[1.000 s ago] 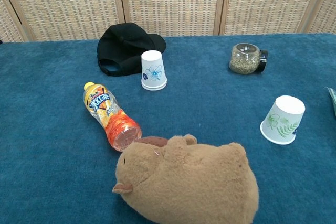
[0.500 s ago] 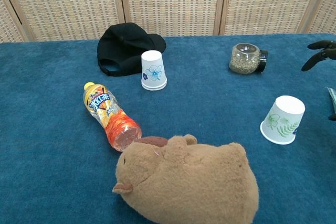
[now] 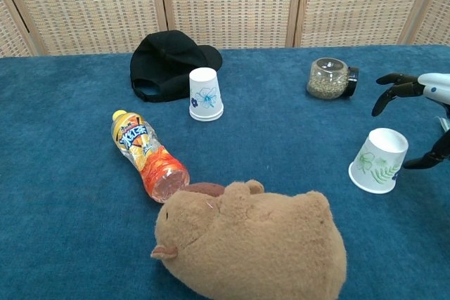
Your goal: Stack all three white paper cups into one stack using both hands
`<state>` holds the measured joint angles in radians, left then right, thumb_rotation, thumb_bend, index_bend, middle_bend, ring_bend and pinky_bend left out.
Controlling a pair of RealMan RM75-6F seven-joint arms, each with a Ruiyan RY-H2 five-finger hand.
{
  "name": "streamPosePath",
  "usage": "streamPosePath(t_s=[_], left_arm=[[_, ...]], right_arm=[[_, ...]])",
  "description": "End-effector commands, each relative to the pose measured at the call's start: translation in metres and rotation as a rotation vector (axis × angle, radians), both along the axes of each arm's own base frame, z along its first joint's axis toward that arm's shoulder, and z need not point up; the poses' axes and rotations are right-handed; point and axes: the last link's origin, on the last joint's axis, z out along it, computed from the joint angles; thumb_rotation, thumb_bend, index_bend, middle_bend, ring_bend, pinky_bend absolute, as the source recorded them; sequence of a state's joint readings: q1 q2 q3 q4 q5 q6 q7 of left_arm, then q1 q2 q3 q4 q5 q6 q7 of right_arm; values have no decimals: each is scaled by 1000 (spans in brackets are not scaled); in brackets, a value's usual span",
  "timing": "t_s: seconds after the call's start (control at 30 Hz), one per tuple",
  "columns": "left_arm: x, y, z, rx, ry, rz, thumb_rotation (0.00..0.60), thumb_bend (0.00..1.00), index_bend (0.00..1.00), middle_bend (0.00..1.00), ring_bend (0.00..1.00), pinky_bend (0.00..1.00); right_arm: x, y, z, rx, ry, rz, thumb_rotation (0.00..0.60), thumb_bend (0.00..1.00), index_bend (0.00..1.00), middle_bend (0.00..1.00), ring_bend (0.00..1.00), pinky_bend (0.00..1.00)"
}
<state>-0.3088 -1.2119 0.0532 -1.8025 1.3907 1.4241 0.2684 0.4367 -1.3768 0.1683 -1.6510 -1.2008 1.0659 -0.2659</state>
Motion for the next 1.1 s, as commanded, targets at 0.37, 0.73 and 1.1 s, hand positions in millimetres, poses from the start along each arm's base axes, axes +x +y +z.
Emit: streamPosePath(t_s=[0.37, 0.73, 1.1], left_arm=[[-2, 3, 2, 5, -7, 8, 600, 191, 107, 0, 0, 14], [-4, 4, 4, 9, -18, 11, 600, 191, 117, 0, 0, 14], [-8, 10, 3, 1, -25, 32, 600, 191, 115, 0, 0, 14]], right_arm=[[-5, -14, -16, 27, 29, -39, 600, 219, 440, 36, 0, 1], [12, -20, -12, 0, 11, 15, 600, 229, 503, 71, 0, 8], [82, -57, 14, -54, -70, 113, 600, 231, 502, 71, 0, 23]])
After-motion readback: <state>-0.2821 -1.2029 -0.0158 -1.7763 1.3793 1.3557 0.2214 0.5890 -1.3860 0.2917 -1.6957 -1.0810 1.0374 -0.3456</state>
